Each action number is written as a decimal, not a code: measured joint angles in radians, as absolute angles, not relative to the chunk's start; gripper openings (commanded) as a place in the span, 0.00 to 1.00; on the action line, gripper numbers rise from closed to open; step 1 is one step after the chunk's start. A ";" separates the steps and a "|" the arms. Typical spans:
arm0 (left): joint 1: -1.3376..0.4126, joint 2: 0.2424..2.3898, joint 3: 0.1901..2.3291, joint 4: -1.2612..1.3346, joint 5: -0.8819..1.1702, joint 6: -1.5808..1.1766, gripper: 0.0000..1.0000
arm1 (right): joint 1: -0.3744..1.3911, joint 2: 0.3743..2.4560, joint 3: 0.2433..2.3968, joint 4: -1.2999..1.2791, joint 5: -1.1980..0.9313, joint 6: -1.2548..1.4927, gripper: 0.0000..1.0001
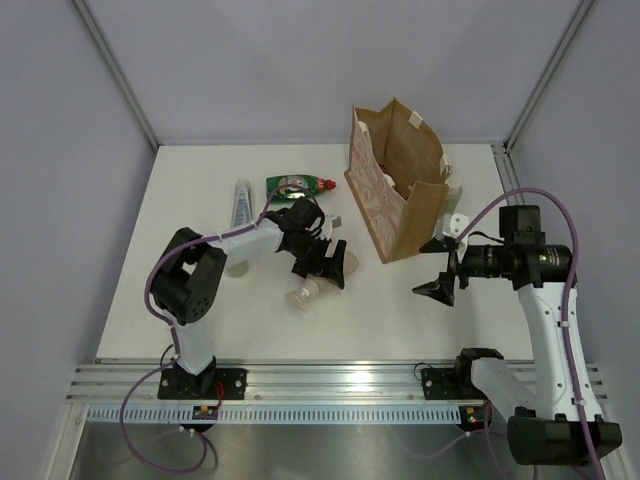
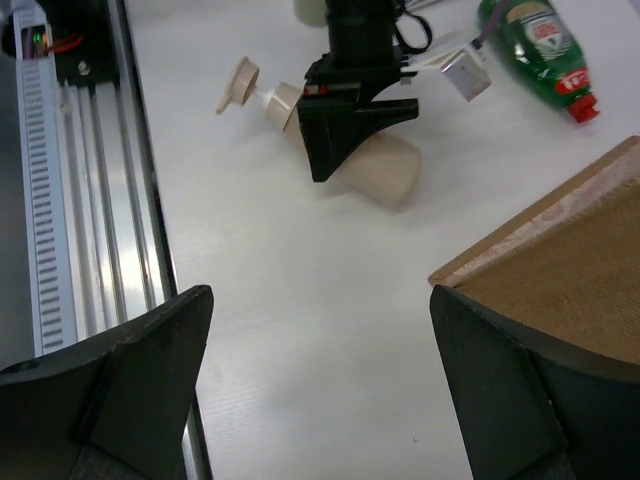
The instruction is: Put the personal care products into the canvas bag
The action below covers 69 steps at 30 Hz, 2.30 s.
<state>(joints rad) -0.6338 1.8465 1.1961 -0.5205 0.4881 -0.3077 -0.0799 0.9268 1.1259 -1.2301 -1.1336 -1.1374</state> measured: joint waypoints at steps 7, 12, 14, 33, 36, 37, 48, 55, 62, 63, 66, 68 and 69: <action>-0.638 1.815 1.167 -0.490 0.709 -0.419 0.00 | 0.250 0.939 1.114 -1.129 -0.894 -1.074 0.99; -0.638 1.782 1.116 -0.437 0.803 -0.506 0.00 | 0.436 1.005 1.130 -1.081 -0.789 -1.042 0.99; -0.638 1.773 1.092 -0.405 0.828 -0.547 0.00 | 0.521 1.057 1.148 -1.037 -0.745 -1.010 0.99; -0.642 1.768 1.036 -0.231 0.963 -0.780 0.00 | 1.026 1.470 1.342 -0.851 -0.412 -1.020 0.95; -0.645 1.768 1.036 -0.227 0.979 -0.788 0.00 | 1.026 1.491 1.340 -0.846 -0.382 -1.040 0.94; -0.646 1.768 1.036 -0.225 0.984 -0.791 0.00 | 1.026 1.493 1.338 -0.843 -0.378 -1.044 0.94; -0.655 1.746 1.023 -0.183 0.992 -0.821 0.00 | 1.034 1.538 1.337 -0.795 -0.341 -1.068 0.85; -0.653 1.742 1.020 -0.188 0.992 -0.820 0.00 | 1.041 1.551 1.335 -0.778 -0.319 -1.086 0.78; -0.648 1.742 1.020 -0.198 0.991 -0.813 0.00 | 1.045 1.538 1.305 -0.739 -0.306 -1.118 0.75; -0.647 1.742 1.020 -0.198 0.991 -0.814 0.00 | 1.045 1.537 1.304 -0.739 -0.305 -1.123 0.75; -0.647 1.742 1.020 -0.192 0.992 -0.826 0.00 | 1.045 1.532 1.301 -0.740 -0.304 -1.131 0.75; -0.647 1.742 1.021 -0.184 0.992 -0.841 0.00 | 1.045 1.527 1.297 -0.737 -0.297 -1.135 0.75; -0.647 1.742 1.021 -0.179 0.992 -0.848 0.00 | 1.046 1.525 1.293 -0.735 -0.295 -1.138 0.75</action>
